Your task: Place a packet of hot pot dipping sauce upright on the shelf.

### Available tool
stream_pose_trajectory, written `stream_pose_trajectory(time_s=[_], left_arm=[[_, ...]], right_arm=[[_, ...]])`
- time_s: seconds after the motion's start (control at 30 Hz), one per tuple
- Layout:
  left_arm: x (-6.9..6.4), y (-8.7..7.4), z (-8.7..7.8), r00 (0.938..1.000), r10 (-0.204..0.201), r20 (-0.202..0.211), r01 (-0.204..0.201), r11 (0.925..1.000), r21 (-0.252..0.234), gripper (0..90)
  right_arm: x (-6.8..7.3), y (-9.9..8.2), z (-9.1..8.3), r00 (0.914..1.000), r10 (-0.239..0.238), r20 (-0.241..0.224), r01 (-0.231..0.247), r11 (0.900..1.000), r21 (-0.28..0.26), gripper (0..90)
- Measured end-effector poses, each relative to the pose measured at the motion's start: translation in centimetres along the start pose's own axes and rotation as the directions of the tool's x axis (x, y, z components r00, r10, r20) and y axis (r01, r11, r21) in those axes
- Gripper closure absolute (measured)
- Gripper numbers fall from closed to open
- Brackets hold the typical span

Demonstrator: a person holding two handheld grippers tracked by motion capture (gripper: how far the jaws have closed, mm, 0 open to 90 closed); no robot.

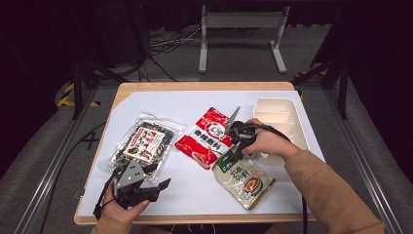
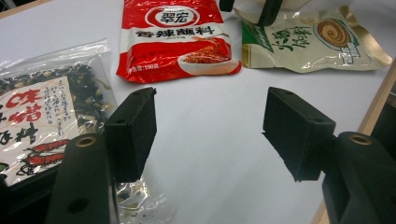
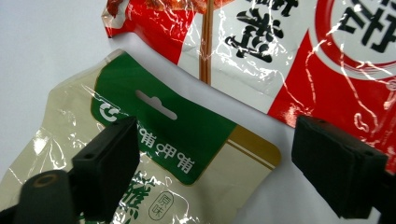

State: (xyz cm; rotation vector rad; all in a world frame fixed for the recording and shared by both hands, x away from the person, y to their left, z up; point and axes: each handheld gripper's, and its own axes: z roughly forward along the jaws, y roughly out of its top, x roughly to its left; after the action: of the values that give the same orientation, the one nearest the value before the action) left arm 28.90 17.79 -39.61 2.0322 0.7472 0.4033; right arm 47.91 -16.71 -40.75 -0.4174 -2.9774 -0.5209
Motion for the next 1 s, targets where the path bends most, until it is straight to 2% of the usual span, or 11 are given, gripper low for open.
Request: stream_pose_trajectory(time_s=[0.17, 0.3, 0.4, 0.47, 0.57, 0.73, 0.9, 1.0], left_arm=[[0.0, 0.0, 0.0, 1.0000, 0.001, -0.002, -0.001, 1.0000, 0.000, 35.1], [0.0, 0.0, 0.1, 1.0000, -0.002, 0.001, 0.002, 1.0000, 0.001, 35.1], [0.0, 0.0, 0.2, 1.0000, 0.007, 0.001, -0.007, 1.0000, 0.006, 35.2], [-0.1, 0.1, 0.2, 1.0000, 0.008, 0.001, -0.008, 0.9999, 0.007, 35.2], [0.0, 0.1, 0.3, 0.9999, 0.015, 0.002, -0.015, 0.9998, 0.009, 35.2], [-0.1, 0.2, 0.5, 0.9999, 0.016, 0.005, -0.016, 0.9998, 0.015, 35.1], [-0.1, 0.2, 0.7, 0.9998, 0.019, 0.009, -0.019, 0.9997, 0.016, 35.1], [-0.1, 0.2, 0.7, 0.9998, 0.019, 0.009, -0.019, 0.9997, 0.017, 35.1]], right_arm=[[-0.1, -0.1, 0.5, 0.9997, -0.012, -0.020, 0.012, 0.9997, 0.022, 14.9], [0.0, -0.2, 0.3, 0.9989, -0.013, -0.046, 0.014, 0.9996, 0.025, 22.6], [0.1, -0.4, -0.3, 0.9997, -0.015, -0.017, 0.015, 0.9996, 0.025, 31.8], [0.2, -0.6, -0.9, 0.9999, -0.008, -0.015, 0.009, 0.9997, 0.023, 36.7], [0.3, -0.8, -1.4, 0.9998, -0.014, -0.015, 0.015, 0.9997, 0.018, 39.2], [1.2, -1.1, -2.3, 0.9985, -0.055, 0.008, 0.054, 0.9984, 0.016, 47.1], [2.0, -1.1, -3.0, 0.9948, -0.101, 0.004, 0.101, 0.9940, 0.041, 60.8], [2.2, -1.1, -3.2, 0.9942, -0.107, -0.004, 0.107, 0.9934, 0.041, 64.5]])
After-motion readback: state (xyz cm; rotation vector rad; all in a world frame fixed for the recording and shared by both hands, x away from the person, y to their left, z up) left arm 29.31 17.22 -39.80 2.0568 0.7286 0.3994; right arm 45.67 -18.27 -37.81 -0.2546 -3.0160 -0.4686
